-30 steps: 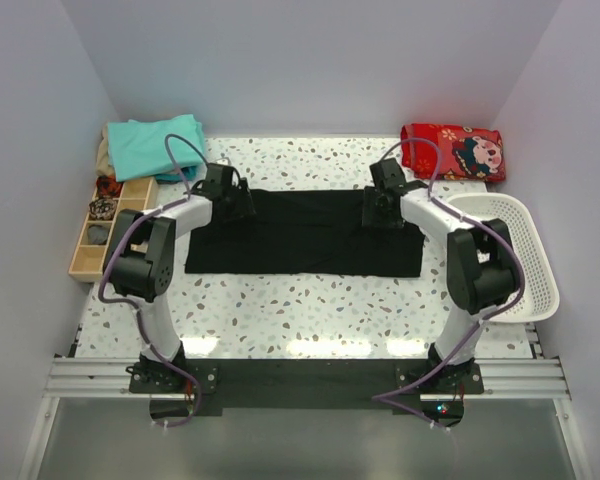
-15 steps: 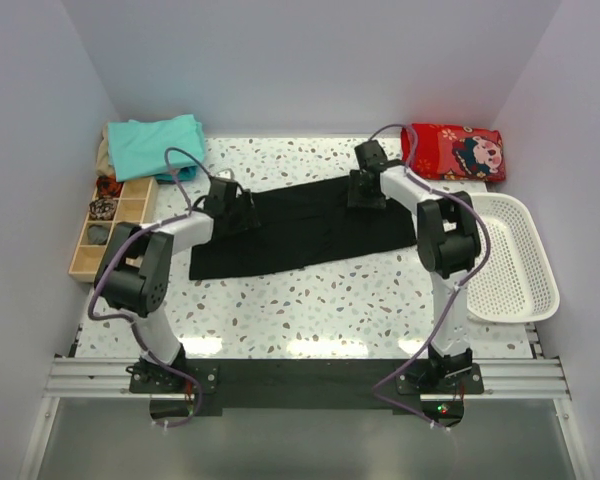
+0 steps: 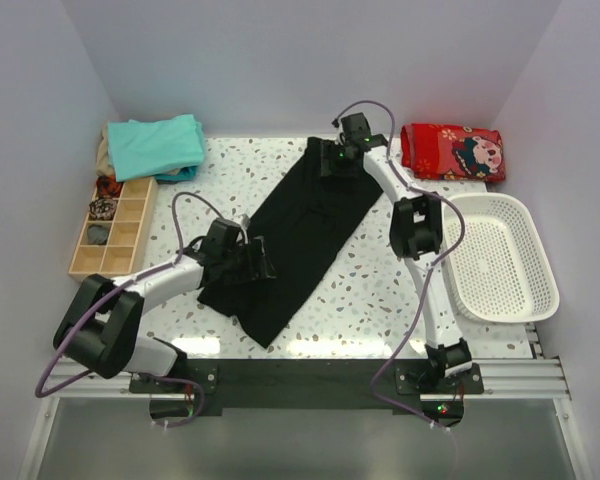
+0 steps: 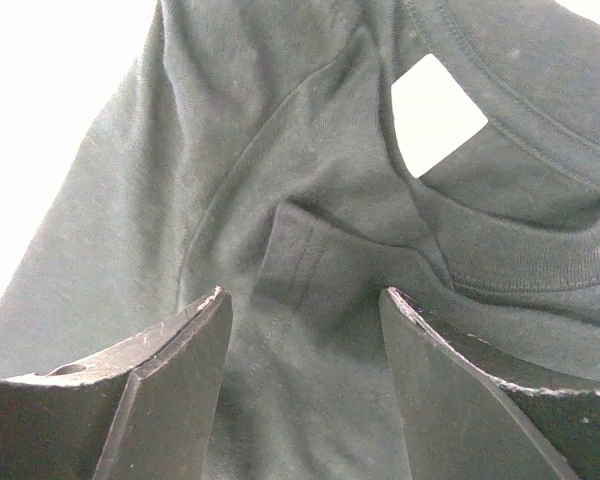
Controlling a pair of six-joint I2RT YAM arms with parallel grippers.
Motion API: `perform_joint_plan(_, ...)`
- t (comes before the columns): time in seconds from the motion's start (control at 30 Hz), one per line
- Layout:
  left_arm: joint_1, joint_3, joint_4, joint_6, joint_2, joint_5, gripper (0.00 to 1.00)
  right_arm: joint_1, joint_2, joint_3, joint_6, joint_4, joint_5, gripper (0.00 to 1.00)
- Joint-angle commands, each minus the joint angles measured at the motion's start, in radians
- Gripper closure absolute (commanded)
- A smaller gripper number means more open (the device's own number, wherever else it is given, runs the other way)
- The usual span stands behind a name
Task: Fold and stack the t-shirts
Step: Rotate the tshirt 90 degrees
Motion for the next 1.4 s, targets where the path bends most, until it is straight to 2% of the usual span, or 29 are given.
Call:
perform_joint_plan(0.0,-0.035,0.004,-0.228,0.066,-0.044,0.161,0.18,0.008,-0.006,0.006,0.01,0.048,-0.21,0.34)
perform_joint_plan(0.07,-0.037,0.036,-0.237,0.079,-0.113,0.135,0.18,-0.003,-0.077,-0.121,0.036,0.193,-0.227,0.34)
perform_joint_plan(0.13,-0.037,0.099,-0.225,0.1,-0.172,0.083,0.17,-0.014,-0.198,-0.225,0.033,0.258,-0.213,0.34)
perform_joint_plan(0.2,-0.035,0.186,-0.216,0.118,-0.183,-0.047,0.16,-0.017,-0.284,-0.292,-0.011,0.327,-0.167,0.33)
perform_joint_plan(0.27,-0.035,0.248,-0.199,0.16,-0.16,-0.151,0.14,-0.022,-0.393,-0.381,-0.037,0.365,-0.138,0.33)
perform_joint_plan(0.43,-0.034,0.464,-0.138,0.264,0.04,-0.235,0.14,-0.026,-0.534,-0.56,-0.067,0.361,-0.023,0.33)
perform_joint_plan(0.5,-0.026,0.527,-0.058,0.301,0.135,-0.209,0.14,-0.028,-0.601,-0.632,-0.061,0.364,0.027,0.33)
perform_joint_plan(0.53,-0.012,0.542,-0.024,0.309,0.166,-0.154,0.14,-0.026,-0.624,-0.699,-0.059,0.358,0.078,0.33)
perform_joint_plan(0.57,0.005,0.547,0.037,0.313,0.198,-0.011,0.14,-0.028,-0.682,-0.743,-0.053,0.364,0.11,0.33)
perform_joint_plan(0.7,0.023,0.688,0.264,0.325,0.425,0.125,0.13,-0.026,-0.844,-0.982,-0.025,0.389,0.173,0.33)
perform_joint_plan(0.83,0.023,0.973,0.234,0.355,0.671,0.257,0.13,-0.028,-0.988,-1.131,-0.008,0.37,0.219,0.33)
perform_joint_plan(0.87,0.022,1.092,0.205,0.359,0.72,0.278,0.13,-0.028,-1.017,-1.157,-0.001,0.363,0.206,0.33)
perform_joint_plan(0.93,0.023,1.177,0.214,0.359,0.836,0.33,0.13,-0.026,-1.088,-1.234,-0.001,0.361,0.16,0.33)
perform_joint_plan(1.0,0.023,1.294,0.224,0.352,0.936,0.356,0.13,-0.02,-1.125,-1.292,0.013,0.347,0.008,0.32)
perform_joint_plan(1.07,0.023,1.422,0.22,0.339,1.036,0.411,0.13,0.018,-1.135,-1.326,0.015,0.335,-0.129,0.32)
perform_joint_plan(1.17,0.023,1.556,0.229,0.309,1.152,0.515,0.11,0.125,-1.111,-1.349,-0.004,0.306,-0.217,0.31)
perform_joint_plan(1.23,0.023,1.607,0.24,0.28,1.199,0.554,0.1,0.205,-1.085,-1.36,-0.005,0.332,-0.253,0.31)
perform_joint_plan(1.37,0.037,1.622,0.226,0.26,1.285,0.546,0.1,0.276,-1.054,-1.387,0.042,0.392,-0.294,0.31)
